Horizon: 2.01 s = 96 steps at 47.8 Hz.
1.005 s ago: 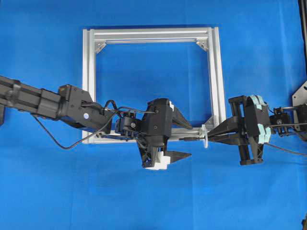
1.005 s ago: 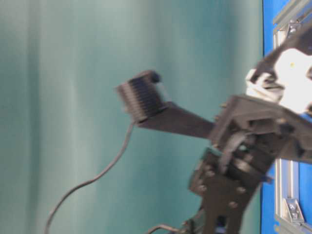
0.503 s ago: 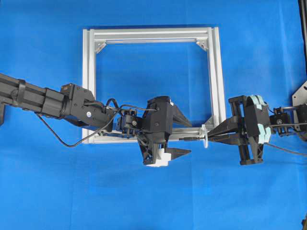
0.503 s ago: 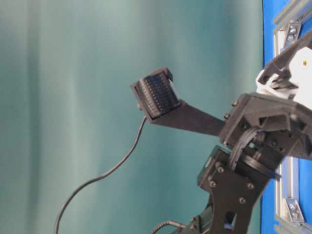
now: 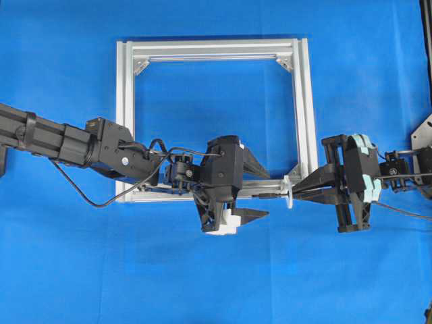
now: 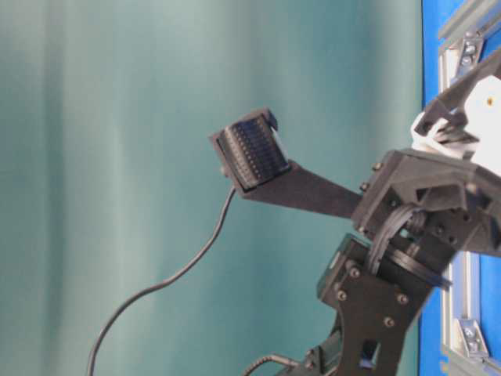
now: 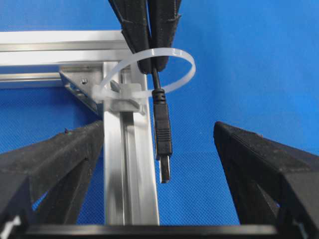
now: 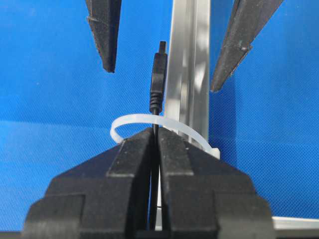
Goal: Insert the wire through the string loop located on the right side.
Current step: 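Position the open left gripper around the USB plug past the loop, then close the left gripper on the plug and open the right gripper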
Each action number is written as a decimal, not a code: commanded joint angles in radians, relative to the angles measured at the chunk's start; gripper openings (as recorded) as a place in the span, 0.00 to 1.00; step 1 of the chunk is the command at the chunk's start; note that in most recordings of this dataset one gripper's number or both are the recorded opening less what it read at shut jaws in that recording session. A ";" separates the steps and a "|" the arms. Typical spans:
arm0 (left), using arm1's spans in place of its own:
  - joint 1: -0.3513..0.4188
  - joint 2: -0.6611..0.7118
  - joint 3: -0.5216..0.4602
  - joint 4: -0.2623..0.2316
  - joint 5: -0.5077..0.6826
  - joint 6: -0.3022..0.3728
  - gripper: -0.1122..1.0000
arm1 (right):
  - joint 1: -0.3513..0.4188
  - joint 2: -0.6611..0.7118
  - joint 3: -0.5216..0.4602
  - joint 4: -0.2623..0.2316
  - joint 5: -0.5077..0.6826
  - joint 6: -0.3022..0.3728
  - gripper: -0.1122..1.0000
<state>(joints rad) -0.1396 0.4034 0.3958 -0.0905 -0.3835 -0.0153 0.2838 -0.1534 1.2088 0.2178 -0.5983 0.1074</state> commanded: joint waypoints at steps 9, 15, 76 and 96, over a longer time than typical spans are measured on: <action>0.002 -0.017 -0.021 0.002 -0.005 0.000 0.88 | -0.002 -0.006 -0.017 -0.002 -0.008 0.002 0.07; 0.002 -0.017 -0.023 0.002 -0.005 0.000 0.88 | -0.002 -0.006 -0.017 -0.002 -0.008 0.002 0.07; 0.017 -0.017 -0.021 0.002 -0.002 0.006 0.17 | 0.000 -0.008 -0.018 -0.021 -0.005 0.000 0.07; 0.017 -0.017 -0.017 0.002 -0.002 0.005 0.17 | -0.002 -0.035 -0.012 -0.003 0.048 0.005 0.52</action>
<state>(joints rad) -0.1243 0.4034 0.3896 -0.0905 -0.3804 -0.0107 0.2807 -0.1703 1.2088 0.2071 -0.5614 0.1120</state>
